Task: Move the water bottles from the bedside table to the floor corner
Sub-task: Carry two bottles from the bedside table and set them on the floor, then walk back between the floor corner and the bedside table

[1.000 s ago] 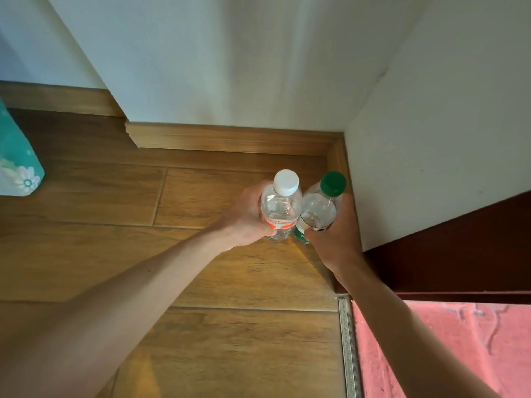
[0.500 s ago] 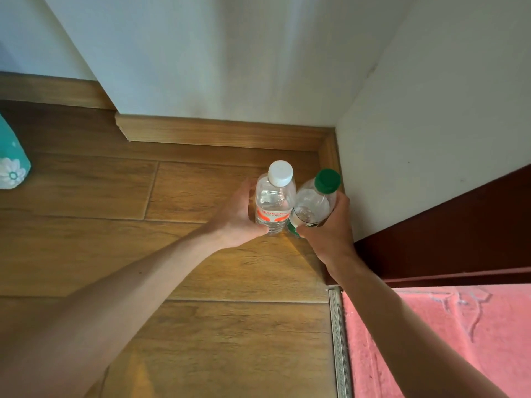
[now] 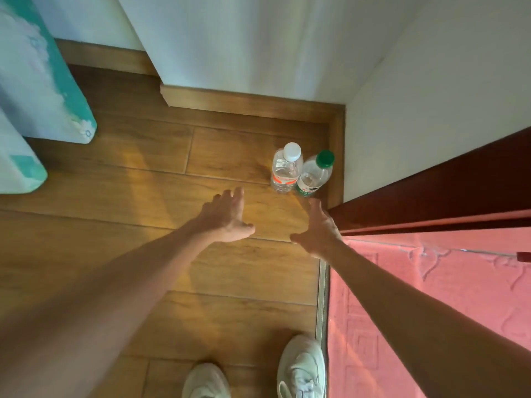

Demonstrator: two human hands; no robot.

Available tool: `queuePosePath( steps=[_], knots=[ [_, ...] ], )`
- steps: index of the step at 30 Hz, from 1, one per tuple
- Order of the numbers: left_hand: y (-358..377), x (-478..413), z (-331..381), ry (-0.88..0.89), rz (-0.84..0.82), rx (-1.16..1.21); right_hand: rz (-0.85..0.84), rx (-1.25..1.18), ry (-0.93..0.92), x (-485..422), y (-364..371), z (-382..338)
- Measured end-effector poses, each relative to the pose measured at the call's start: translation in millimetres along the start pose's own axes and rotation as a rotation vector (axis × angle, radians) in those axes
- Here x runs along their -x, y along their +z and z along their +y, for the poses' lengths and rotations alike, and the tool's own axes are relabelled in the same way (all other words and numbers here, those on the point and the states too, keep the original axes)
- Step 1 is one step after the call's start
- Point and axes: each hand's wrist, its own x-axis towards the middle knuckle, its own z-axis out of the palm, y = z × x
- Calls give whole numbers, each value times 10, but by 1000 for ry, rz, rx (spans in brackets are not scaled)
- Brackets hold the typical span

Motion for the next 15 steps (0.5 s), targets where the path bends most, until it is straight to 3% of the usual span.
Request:
queuePosePath(
  steps=[6,15],
  knots=[
    [-544,948,-89,-43,-1,-198,-136,375,-167,927,-405,-435],
    [-1523,2321,-168,-19,48,-268,-161,548,-278,2248,-1153,-1152]
  ],
)
